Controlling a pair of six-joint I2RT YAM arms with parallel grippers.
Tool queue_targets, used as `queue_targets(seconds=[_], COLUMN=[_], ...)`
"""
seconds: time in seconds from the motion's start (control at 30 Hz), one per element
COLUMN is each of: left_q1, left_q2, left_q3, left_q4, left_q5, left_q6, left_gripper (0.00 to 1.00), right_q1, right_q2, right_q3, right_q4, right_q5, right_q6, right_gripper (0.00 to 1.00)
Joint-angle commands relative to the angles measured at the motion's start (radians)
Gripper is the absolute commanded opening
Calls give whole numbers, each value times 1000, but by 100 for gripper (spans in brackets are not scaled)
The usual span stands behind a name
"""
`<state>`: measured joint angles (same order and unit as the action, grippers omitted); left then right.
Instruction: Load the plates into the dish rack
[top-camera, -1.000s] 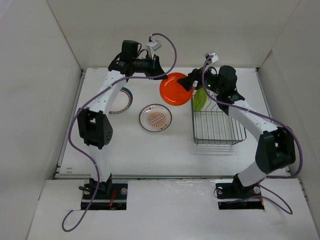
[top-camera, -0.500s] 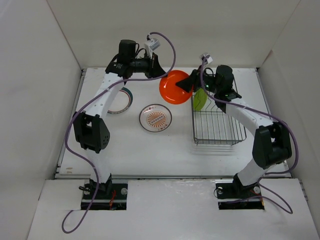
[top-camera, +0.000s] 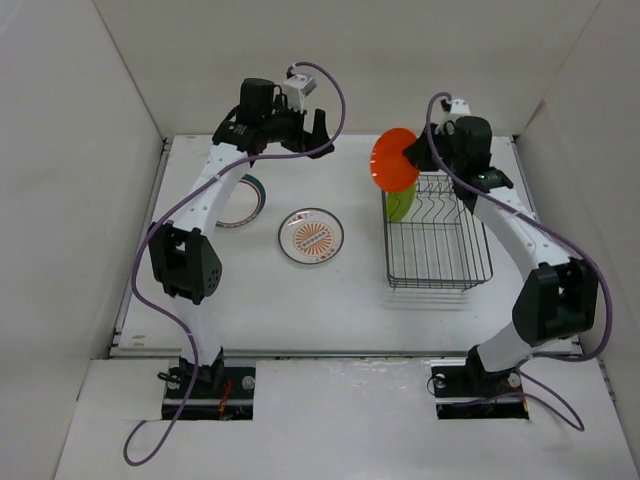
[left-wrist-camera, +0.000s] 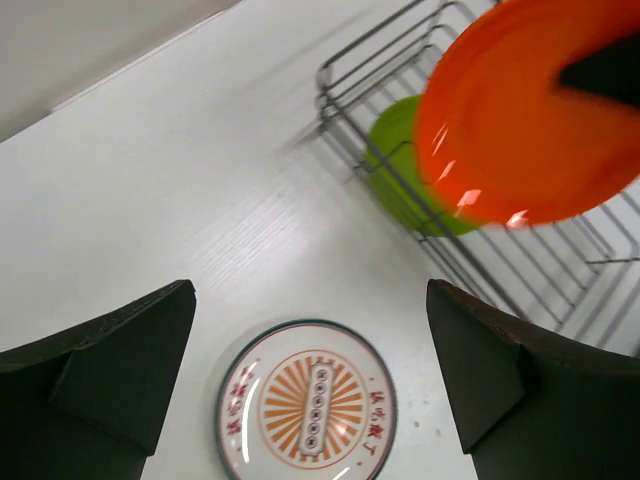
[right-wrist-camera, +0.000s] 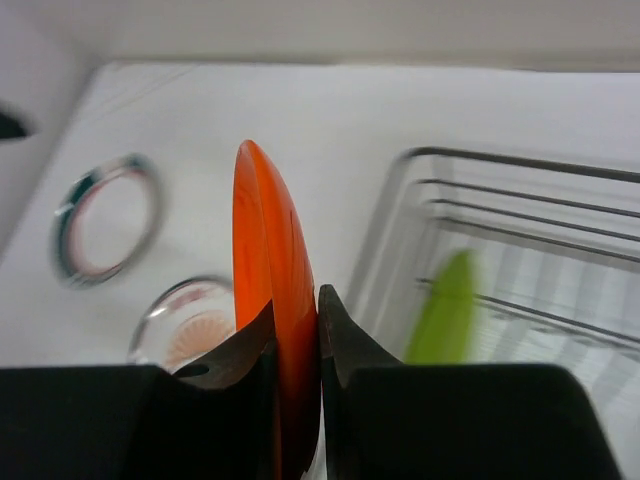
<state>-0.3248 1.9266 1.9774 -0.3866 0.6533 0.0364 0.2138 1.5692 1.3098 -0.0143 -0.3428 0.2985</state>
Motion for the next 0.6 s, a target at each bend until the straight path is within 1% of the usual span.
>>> queue_targets(seconds=[0.0, 0.03, 0.1, 0.27, 0.4, 0.57], left_q1=[-22, -37, -49, -49, -49, -49], left_q2=[-40, -40, -40, -78, -109, -196], left_q3=[26, 26, 12, -102, -179, -258], left_q4=[-60, -72, -101, -112, -103, -103], left_q5=[-274, -320, -426, -504, -534, -583], left_q6=[57, 86, 106, 126, 126, 149], left_gripper=[100, 100, 100, 100, 100, 100], right_q1=[-30, -43, -56, -74, -74, -65], right_q2=[-84, -84, -95, -120, -83, -51], right_q3=[147, 175, 175, 163, 152, 132], right_q4=[-260, -329, -357, -368, -368, -334], right_q5=[519, 566, 648, 728, 700, 662], right_q6=[-116, -133, -142, -183, -205, -196], right_gripper=[0, 0, 0, 0, 0, 0])
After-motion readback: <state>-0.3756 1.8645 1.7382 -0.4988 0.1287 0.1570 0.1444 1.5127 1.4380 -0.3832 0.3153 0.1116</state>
